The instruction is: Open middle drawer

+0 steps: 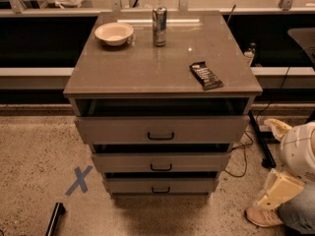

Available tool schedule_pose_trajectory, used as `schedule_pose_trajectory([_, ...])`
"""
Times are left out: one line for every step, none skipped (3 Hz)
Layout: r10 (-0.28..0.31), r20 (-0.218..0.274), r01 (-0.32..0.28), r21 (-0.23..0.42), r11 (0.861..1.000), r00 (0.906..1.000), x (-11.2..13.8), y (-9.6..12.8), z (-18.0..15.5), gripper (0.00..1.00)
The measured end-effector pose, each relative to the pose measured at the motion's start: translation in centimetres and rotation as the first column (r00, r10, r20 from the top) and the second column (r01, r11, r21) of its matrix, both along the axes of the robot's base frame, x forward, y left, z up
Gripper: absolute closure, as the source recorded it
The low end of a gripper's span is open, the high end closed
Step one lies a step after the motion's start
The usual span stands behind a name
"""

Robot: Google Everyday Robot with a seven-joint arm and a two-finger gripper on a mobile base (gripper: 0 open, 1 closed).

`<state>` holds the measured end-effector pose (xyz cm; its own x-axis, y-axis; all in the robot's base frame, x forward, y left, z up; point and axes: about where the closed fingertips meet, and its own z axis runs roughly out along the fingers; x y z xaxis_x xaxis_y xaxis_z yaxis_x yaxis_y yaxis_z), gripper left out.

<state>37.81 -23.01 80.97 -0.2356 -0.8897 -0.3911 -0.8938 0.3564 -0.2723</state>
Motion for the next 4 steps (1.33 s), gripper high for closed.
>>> schedule_pose_trajectory([-0.04,0.002,0.039,0.074,0.997,0.9992,0.7,-1.0,-4.6,0.0])
schedule_pose_trajectory([-0.021,-0.004,0.022,0.227,0.974,0.9998,1.0,-1.2,-11.6,0.0])
schedule_pose_trajectory([0.042,-0.007,-0.037,0.342,0.939,0.9991,1.6,-2.3,-16.1,0.0])
schedule_pose_trajectory([0.068,-0.024,-0.054,0.378,0.924,0.9974,1.5,-2.0,-18.4,0.0])
